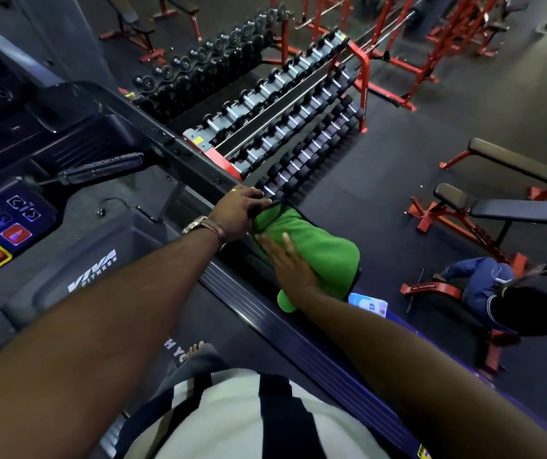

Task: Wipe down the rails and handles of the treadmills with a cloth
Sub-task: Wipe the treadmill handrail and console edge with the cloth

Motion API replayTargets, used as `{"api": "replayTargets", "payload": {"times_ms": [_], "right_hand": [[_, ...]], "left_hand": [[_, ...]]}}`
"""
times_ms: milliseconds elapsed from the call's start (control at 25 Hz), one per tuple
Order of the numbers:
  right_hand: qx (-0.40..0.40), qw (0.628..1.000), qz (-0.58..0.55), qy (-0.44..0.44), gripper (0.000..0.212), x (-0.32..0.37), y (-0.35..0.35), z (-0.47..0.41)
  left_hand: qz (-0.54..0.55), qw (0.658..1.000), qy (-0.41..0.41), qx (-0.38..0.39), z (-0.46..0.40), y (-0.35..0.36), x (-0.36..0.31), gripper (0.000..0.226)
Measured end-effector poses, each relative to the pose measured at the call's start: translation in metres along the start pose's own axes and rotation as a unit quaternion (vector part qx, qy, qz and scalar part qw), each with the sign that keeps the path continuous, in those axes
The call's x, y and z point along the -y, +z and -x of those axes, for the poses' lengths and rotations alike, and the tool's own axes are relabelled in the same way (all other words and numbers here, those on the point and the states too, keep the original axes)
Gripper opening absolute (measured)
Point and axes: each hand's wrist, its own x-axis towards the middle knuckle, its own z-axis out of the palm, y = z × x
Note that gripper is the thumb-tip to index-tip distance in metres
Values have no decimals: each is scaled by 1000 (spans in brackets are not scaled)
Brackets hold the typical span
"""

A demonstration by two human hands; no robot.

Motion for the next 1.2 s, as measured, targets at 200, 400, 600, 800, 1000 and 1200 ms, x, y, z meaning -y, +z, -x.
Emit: {"api": "replayTargets", "payload": {"times_ms": [200, 400, 600, 800, 1000, 1200], "right_hand": [[26, 993, 25, -113, 56, -12, 8, 13], [-37, 954, -276, 108, 73, -31, -7, 9], [124, 752, -612, 211, 85, -83, -7, -42], [294, 577, -732, 212, 98, -111, -8, -71], [231, 629, -715, 199, 85, -104, -2, -71], [265, 648, -683, 207, 85, -105, -25, -106]], "left_hand": [[24, 1000, 10, -1, -1, -8, 4, 27], [15, 1000, 13, 16, -3, -13, 11, 30], [-12, 999, 8, 31, -10, -31, 43, 34], [-8, 1000, 11, 25, -13, -31, 58, 31], [-4, 997, 55, 48, -21, -42, 76, 32], [-1, 994, 96, 56, -26, -49, 87, 33]]}}
